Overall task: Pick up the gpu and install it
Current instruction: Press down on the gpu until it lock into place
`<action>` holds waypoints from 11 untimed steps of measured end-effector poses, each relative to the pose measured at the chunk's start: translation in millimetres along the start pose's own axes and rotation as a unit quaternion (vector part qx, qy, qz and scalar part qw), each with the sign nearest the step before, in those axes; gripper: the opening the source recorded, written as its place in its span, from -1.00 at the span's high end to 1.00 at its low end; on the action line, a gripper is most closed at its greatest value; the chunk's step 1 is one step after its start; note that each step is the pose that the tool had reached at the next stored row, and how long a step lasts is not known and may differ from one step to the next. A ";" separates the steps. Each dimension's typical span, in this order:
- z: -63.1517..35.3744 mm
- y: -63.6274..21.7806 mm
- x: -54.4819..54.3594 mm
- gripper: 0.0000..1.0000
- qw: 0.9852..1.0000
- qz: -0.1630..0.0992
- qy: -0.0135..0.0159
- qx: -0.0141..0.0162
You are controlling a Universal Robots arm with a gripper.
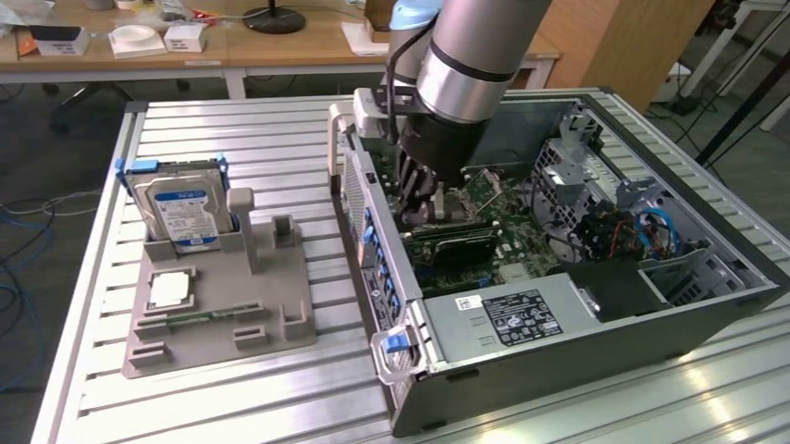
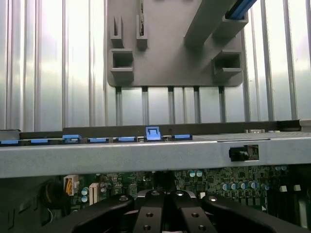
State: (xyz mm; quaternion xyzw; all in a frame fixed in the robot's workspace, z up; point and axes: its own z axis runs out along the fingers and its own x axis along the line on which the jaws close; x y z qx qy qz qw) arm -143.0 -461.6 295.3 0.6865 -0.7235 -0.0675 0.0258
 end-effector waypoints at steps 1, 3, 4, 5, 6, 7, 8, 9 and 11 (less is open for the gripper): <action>0.1 0.4 0.0 0.79 1.000 0.000 0.000 0.000; 0.2 1.2 0.1 0.79 1.000 0.000 0.000 0.000; 0.3 1.6 0.1 0.79 1.000 0.000 0.000 0.000; 0.3 1.9 0.1 0.79 1.000 0.000 0.000 0.000; 0.3 2.1 0.1 0.79 1.000 0.000 0.000 0.000; 0.4 2.5 0.2 0.79 1.000 0.000 0.000 0.000; 0.4 2.9 0.2 0.79 1.000 0.000 0.000 0.000; 0.5 3.0 0.2 0.79 1.000 0.000 0.000 0.000; 0.6 3.6 0.2 0.79 1.000 0.000 0.000 0.000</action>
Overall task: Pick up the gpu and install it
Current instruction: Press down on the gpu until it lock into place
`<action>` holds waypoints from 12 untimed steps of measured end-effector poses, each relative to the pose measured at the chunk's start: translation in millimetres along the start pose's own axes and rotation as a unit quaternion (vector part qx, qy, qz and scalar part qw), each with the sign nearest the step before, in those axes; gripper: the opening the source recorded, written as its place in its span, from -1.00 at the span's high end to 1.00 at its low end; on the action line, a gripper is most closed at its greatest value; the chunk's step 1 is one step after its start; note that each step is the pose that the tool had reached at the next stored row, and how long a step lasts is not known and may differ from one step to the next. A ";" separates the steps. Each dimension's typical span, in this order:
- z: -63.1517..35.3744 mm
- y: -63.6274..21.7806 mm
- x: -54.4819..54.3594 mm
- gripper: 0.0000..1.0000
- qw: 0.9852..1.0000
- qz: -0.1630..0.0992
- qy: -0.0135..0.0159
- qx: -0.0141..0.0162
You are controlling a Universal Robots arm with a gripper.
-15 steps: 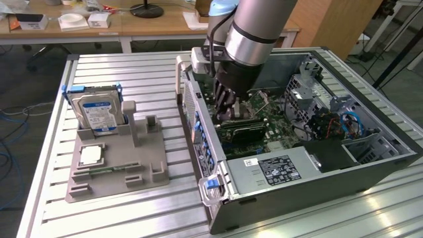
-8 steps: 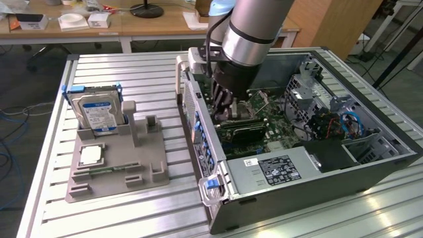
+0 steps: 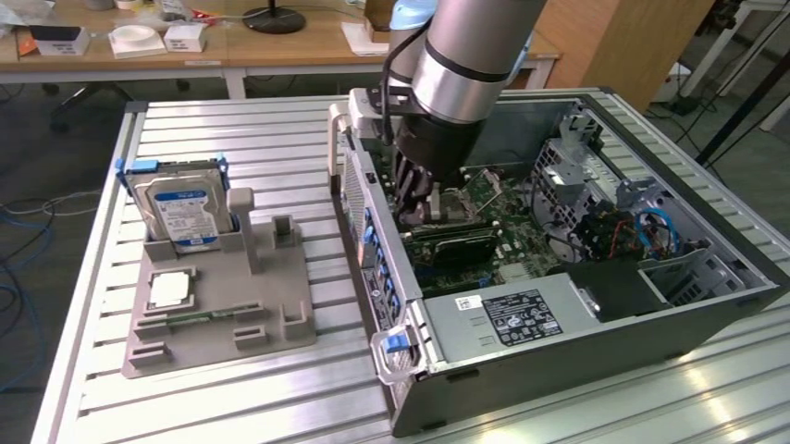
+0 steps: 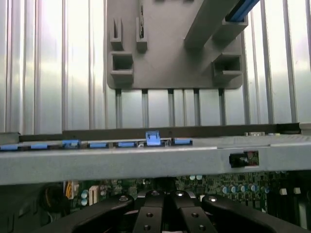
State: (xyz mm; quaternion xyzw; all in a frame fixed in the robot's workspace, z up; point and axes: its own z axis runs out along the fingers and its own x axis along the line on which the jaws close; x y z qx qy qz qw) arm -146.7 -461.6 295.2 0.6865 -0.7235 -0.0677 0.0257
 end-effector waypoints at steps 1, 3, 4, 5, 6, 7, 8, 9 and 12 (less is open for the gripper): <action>0.0 0.0 0.0 0.79 1.000 0.000 0.000 0.000; 0.0 0.0 0.0 0.79 1.000 0.000 0.000 0.000; -0.1 0.1 0.0 0.79 1.000 0.000 0.000 0.000; -0.2 0.1 0.0 0.79 1.000 0.000 0.000 0.000; -0.5 0.2 0.0 0.79 1.000 0.000 0.000 0.000; -1.1 0.3 0.0 0.79 1.000 0.000 0.000 0.000; -1.8 0.4 0.0 0.79 1.000 0.000 0.000 0.000; -2.6 0.5 -0.1 0.79 1.000 0.000 0.000 0.000; -2.8 1.1 -0.2 0.79 1.000 0.000 0.000 0.000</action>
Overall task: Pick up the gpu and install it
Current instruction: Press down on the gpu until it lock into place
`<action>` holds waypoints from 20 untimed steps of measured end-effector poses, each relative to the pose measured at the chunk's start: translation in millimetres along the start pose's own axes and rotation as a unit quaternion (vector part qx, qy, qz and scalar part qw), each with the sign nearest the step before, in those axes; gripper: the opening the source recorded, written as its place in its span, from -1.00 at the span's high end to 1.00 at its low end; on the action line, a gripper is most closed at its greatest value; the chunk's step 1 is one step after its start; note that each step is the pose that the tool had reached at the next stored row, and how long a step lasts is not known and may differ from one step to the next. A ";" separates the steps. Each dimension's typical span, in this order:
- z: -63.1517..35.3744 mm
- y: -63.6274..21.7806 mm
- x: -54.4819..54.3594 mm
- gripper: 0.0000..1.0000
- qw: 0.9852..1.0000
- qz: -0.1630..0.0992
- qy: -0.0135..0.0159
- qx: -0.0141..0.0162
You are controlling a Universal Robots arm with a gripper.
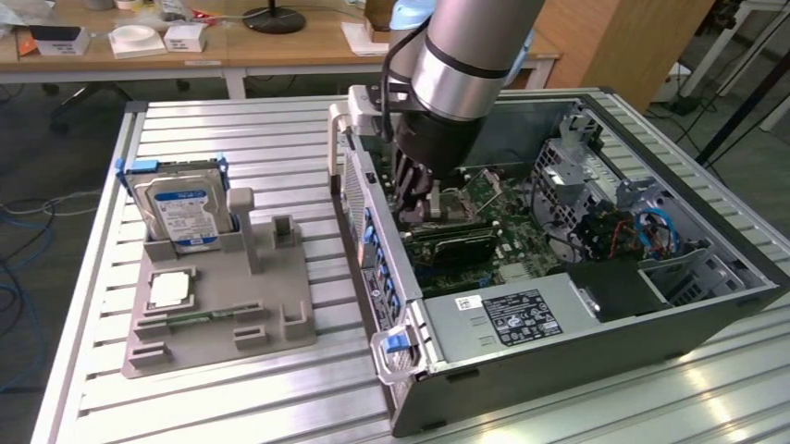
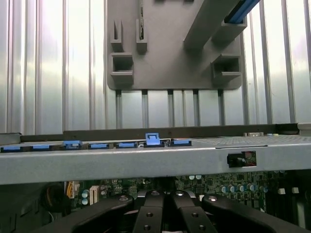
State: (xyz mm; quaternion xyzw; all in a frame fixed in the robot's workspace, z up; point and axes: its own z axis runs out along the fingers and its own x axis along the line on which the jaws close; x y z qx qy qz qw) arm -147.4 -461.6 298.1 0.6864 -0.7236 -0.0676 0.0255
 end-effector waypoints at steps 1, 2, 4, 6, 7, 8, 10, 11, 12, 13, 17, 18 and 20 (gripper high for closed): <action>0.0 0.5 0.0 0.79 1.000 0.000 0.000 0.000; 0.0 1.3 0.2 0.79 1.000 0.000 0.000 0.000; 0.3 3.3 0.2 0.79 1.000 0.000 0.000 0.000; 0.7 4.6 0.3 0.79 1.000 0.000 0.000 0.001; 1.1 4.9 0.3 0.79 1.000 0.000 0.000 0.002; 1.6 5.1 0.4 0.79 1.000 0.000 0.000 0.004; 2.7 5.2 0.5 0.79 1.000 0.000 -0.001 0.008; 3.2 5.2 0.6 0.79 1.000 0.000 -0.001 0.010; 3.7 5.0 0.6 0.79 1.000 0.000 -0.001 0.012; 4.4 4.7 0.7 0.79 1.000 -0.001 -0.002 0.013; 4.5 4.7 0.6 0.79 1.000 -0.001 -0.005 0.014; 4.6 3.9 0.4 0.79 1.000 -0.001 -0.006 0.014; 4.0 -0.2 0.3 0.79 1.000 -0.001 -0.006 0.014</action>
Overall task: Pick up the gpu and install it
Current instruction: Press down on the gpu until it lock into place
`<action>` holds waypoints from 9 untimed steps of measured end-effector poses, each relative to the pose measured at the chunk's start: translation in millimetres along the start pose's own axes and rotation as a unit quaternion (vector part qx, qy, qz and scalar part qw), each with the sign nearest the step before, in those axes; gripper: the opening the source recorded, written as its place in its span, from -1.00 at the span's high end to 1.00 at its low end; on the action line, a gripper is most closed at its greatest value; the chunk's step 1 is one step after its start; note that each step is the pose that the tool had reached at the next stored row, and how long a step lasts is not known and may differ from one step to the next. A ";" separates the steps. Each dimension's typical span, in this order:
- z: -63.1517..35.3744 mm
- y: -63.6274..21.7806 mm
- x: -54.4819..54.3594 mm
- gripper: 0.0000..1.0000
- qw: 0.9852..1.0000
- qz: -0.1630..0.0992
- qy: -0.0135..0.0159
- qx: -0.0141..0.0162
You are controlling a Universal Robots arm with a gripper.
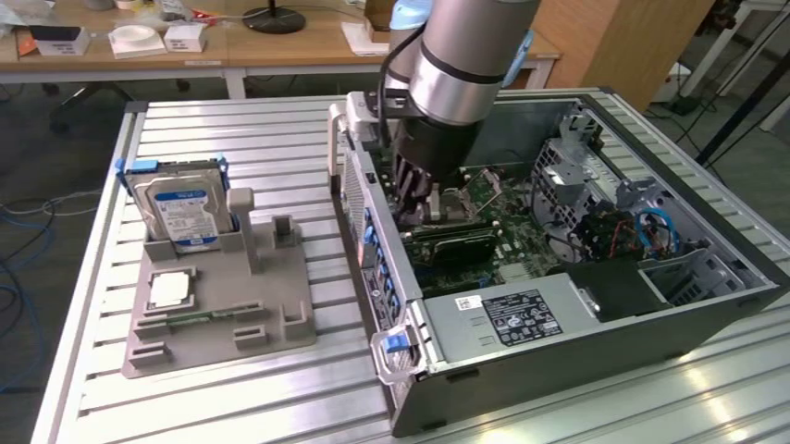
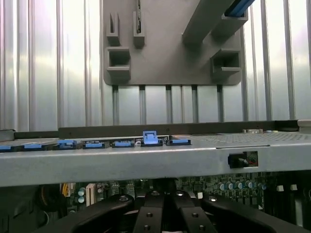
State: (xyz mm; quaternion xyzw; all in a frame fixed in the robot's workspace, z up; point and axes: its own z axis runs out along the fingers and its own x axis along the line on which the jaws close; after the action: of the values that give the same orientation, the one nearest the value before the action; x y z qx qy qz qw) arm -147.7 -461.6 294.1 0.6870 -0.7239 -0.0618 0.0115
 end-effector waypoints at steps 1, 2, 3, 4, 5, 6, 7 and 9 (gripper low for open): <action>-0.5 -3.3 -0.2 0.79 1.000 0.000 0.000 0.000; -0.9 -8.1 -0.4 0.79 1.000 0.000 0.000 0.000; -1.4 -12.4 -0.7 0.79 1.000 0.000 -0.001 0.000; -1.9 -16.8 -0.9 0.79 1.000 0.000 -0.002 0.000; -2.4 -20.9 -1.2 0.79 1.000 -0.001 -0.003 0.000; -2.7 -24.4 -1.3 0.79 1.000 -0.001 -0.003 0.000; -2.9 -26.2 -1.4 0.79 1.000 -0.001 -0.003 0.000; -1.8 -29.4 -1.5 0.79 1.000 -0.002 -0.003 0.000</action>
State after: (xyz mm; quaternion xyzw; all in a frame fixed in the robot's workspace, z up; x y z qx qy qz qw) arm -118.3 -461.6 292.9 0.6880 -0.7229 -0.0635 0.0093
